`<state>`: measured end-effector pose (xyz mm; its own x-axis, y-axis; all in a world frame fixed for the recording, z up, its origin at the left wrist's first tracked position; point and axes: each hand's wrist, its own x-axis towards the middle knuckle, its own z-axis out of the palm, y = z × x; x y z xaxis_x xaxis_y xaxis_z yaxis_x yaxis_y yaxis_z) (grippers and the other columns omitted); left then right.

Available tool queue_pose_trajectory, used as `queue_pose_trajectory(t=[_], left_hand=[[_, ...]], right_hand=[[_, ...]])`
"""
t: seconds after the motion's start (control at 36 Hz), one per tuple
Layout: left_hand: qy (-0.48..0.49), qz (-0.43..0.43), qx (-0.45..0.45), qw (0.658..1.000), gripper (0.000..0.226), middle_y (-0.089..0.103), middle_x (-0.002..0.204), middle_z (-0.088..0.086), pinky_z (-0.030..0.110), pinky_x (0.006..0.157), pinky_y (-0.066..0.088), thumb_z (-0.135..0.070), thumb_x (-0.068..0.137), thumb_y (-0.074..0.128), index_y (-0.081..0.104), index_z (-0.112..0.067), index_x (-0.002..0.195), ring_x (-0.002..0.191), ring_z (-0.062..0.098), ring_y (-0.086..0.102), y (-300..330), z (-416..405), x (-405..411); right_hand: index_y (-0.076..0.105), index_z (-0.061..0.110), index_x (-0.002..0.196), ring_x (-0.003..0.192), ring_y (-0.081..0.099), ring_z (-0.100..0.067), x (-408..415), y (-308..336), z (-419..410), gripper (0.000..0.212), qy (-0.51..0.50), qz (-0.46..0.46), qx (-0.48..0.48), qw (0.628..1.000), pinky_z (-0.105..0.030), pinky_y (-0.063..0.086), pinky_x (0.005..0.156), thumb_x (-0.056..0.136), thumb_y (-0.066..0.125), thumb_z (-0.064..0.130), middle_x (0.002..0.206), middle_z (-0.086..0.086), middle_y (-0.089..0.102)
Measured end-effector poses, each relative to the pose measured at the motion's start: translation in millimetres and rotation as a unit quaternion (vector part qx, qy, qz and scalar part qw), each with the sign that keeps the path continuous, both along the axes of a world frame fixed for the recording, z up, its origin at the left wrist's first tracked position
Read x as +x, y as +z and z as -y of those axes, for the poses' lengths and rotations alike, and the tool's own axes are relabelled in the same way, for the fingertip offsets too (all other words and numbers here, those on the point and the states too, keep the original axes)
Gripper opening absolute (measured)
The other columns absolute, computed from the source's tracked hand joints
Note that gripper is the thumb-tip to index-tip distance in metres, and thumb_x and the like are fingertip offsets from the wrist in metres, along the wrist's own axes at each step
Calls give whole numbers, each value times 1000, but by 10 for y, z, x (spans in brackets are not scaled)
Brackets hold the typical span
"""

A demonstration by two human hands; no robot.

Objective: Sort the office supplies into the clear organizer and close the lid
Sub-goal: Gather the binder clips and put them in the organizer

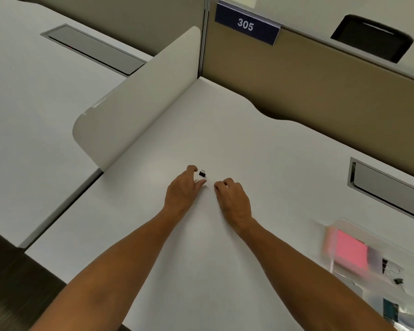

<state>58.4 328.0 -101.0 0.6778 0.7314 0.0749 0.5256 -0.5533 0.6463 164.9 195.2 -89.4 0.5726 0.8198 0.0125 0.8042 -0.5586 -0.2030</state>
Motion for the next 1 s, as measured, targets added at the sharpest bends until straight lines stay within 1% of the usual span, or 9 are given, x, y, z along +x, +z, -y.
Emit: queue_pose_trajectory(t=[0.17,0.28,0.42,0.58,0.72,0.81,0.86,0.92,1.0], left_hand=[[-21,-23,-10,999,43,64,103,-2,30,76,49,-43,95,52,40,-30,134,92,18,61,15,-29,132],[-25,-34,-5,999,20,63,94,-4,27,68,44,-39,96,52,59,-23,106,85,19,62,43,-19,212],[-17,-51,-10,999,25,60,85,-3,28,66,45,-38,96,53,63,-17,89,75,16,57,71,63,245],[19,19,-165,986,36,69,81,-2,22,61,43,-38,98,48,64,-12,79,69,8,60,150,299,232],[80,89,-299,947,45,60,71,0,28,61,42,-45,99,42,55,-13,70,63,18,53,236,577,192],[117,124,-389,905,48,58,67,3,29,55,41,-46,100,39,57,-9,73,53,15,46,312,744,191],[139,135,-444,875,49,57,65,3,28,54,40,-46,100,39,58,-9,75,51,15,44,368,839,203],[162,157,-515,827,45,57,67,4,27,50,37,-45,100,41,57,-11,76,51,15,44,415,936,223],[170,180,-589,770,37,57,66,2,22,42,29,-44,100,44,51,-13,82,47,11,41,480,1096,233]], right_hand=[[59,18,114,89,51,-22,-189,8,268,18,-1,-30,17,999,-37,55,67,102,47,23,109,-3,58],[61,18,116,93,51,-22,-324,10,469,19,-11,-49,31,998,-36,55,68,102,48,21,111,-2,58],[62,18,118,95,54,-21,-460,26,706,22,-29,-70,51,996,-35,54,72,102,48,18,114,-2,60],[62,18,122,96,57,-21,-561,52,923,25,-44,-86,49,994,-34,54,77,102,48,20,118,-3,60],[64,20,119,94,60,-12,-601,111,1081,24,-95,-188,92,973,-23,50,83,98,53,21,114,2,61],[67,25,114,87,61,-4,-594,176,1186,24,-165,-280,153,933,-12,47,77,92,63,18,107,7,64],[69,31,106,76,65,-6,-589,235,1256,23,-222,-369,209,878,-11,49,66,86,69,19,98,9,68],[69,36,100,67,70,-11,-576,301,1334,22,-269,-454,264,807,-17,53,60,82,72,24,92,9,70],[72,30,101,69,70,-19,-540,370,1465,23,-295,-529,354,712,-32,60,71,80,76,23,93,-1,72]])
